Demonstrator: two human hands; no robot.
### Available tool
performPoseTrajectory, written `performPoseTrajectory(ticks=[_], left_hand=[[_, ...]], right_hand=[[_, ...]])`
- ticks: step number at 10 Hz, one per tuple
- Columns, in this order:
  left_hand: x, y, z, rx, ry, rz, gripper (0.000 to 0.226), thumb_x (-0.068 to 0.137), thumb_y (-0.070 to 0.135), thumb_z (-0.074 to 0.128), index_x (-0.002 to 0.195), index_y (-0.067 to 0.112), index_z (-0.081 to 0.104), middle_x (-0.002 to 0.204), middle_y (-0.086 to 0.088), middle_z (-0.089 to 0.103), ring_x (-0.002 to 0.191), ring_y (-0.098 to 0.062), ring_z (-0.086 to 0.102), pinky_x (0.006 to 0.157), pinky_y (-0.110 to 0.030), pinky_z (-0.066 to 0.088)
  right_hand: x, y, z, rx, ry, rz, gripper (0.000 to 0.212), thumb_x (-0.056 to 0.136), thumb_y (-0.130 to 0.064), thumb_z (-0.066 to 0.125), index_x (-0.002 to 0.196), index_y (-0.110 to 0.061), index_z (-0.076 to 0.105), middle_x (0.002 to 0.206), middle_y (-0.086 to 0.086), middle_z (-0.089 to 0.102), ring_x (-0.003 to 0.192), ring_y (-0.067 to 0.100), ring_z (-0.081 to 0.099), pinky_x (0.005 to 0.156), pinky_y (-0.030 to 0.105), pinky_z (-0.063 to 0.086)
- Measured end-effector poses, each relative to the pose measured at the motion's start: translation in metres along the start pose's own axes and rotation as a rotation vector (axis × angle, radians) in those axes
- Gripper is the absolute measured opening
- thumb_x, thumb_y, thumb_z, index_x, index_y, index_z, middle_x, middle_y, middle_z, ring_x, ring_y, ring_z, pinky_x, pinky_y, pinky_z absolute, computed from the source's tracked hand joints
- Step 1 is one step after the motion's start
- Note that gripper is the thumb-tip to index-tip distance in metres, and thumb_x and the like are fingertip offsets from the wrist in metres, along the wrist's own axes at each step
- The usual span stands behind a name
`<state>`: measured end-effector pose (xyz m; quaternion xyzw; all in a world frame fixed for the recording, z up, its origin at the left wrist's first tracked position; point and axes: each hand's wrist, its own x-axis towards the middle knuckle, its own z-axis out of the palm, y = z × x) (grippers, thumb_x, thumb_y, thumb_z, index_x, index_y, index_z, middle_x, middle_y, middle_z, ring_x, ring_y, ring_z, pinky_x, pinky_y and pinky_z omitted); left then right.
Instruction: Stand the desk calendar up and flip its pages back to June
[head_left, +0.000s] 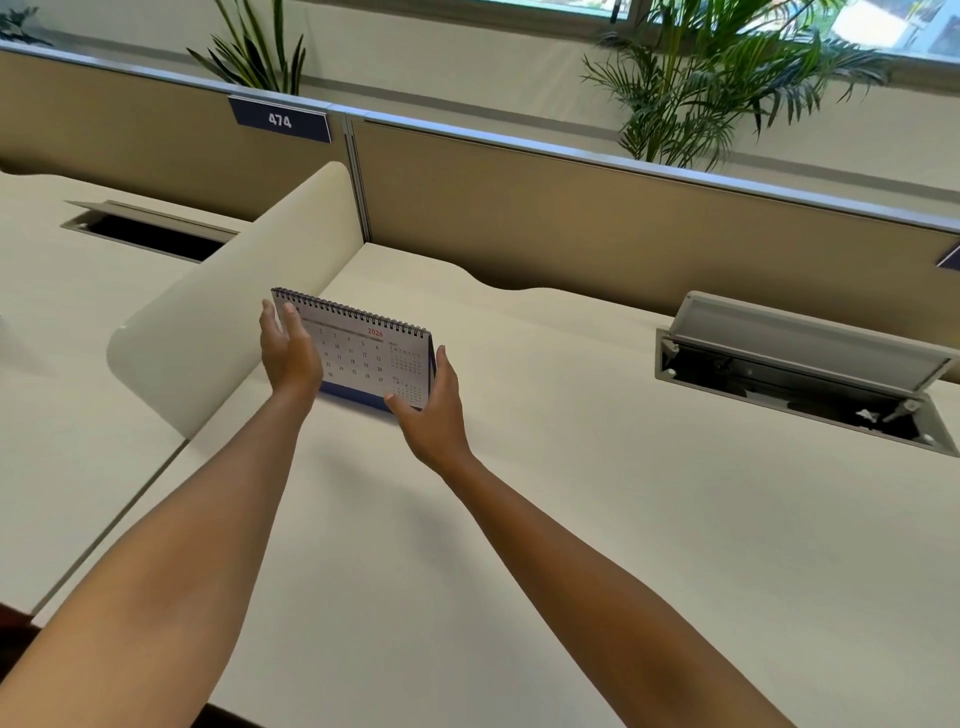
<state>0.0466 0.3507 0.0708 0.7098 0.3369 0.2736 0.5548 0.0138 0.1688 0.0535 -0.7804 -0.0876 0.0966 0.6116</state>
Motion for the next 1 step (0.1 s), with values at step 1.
performPoseTrajectory(ticks=[1], left_hand=[[-0.0082,-0.0084,0.0066,0.002,0.026,0.028,0.061,0.104,0.047,0.029,0.158,0.02,0.022,0.162,-0.005,0.026,0.146,-0.022,0.027,0.115,-0.034,0.026]], right_hand=[[-0.0002,0.0054,-0.0027,0.021,-0.003,-0.015,0.092,0.09,-0.021,0.07,0.159,-0.021,0.009,0.161,-0.001,0.023,0.147,0.016,0.026,0.117,0.041,0.037]])
